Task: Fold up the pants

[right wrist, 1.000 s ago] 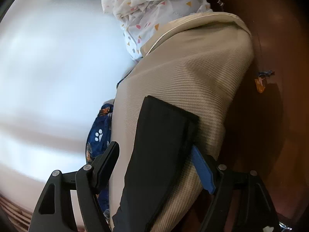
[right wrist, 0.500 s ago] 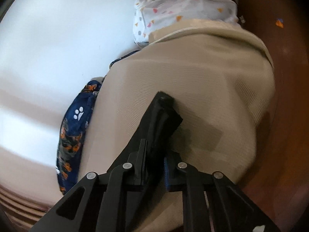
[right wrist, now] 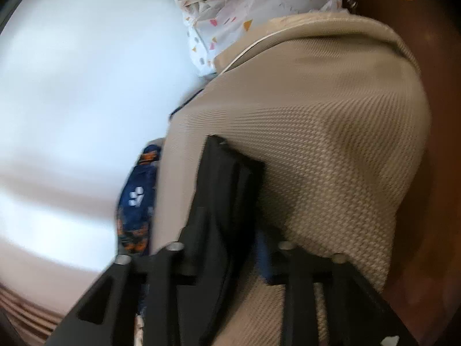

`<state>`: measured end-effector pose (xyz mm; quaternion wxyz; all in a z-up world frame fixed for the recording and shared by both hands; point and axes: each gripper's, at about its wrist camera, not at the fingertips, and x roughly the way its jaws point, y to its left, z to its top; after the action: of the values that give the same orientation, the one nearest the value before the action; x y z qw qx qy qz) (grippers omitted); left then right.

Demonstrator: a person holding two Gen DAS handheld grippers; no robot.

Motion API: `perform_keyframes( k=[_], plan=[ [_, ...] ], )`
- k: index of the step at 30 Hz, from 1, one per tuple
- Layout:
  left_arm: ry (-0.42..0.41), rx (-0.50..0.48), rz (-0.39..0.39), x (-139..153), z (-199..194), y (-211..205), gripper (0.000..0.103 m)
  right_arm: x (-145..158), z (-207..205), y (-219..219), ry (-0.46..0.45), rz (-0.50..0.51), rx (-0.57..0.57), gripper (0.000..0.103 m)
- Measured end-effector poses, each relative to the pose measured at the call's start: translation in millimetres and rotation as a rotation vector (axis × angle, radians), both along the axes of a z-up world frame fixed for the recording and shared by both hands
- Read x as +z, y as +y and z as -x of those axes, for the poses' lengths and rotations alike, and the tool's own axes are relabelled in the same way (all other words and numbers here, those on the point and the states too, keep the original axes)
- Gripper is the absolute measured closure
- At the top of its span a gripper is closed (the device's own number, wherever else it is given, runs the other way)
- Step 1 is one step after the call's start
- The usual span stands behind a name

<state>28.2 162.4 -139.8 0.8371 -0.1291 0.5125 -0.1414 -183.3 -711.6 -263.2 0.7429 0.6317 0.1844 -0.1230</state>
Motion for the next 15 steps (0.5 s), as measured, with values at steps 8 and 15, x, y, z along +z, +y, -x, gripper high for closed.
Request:
perform_keyframes(
  k=[8, 15],
  plan=[
    [-0.060, 0.037, -0.016, 26.9, -1.8, -16.2, 0.051, 22.7, -37.9, 14.9, 0.184, 0.177, 0.105, 0.088],
    [-0.118, 0.083, -0.163, 32.6, -6.0, -42.6, 0.040, 45.4, -42.4, 31.2, 0.211, 0.238, 0.094, 0.092]
  ],
)
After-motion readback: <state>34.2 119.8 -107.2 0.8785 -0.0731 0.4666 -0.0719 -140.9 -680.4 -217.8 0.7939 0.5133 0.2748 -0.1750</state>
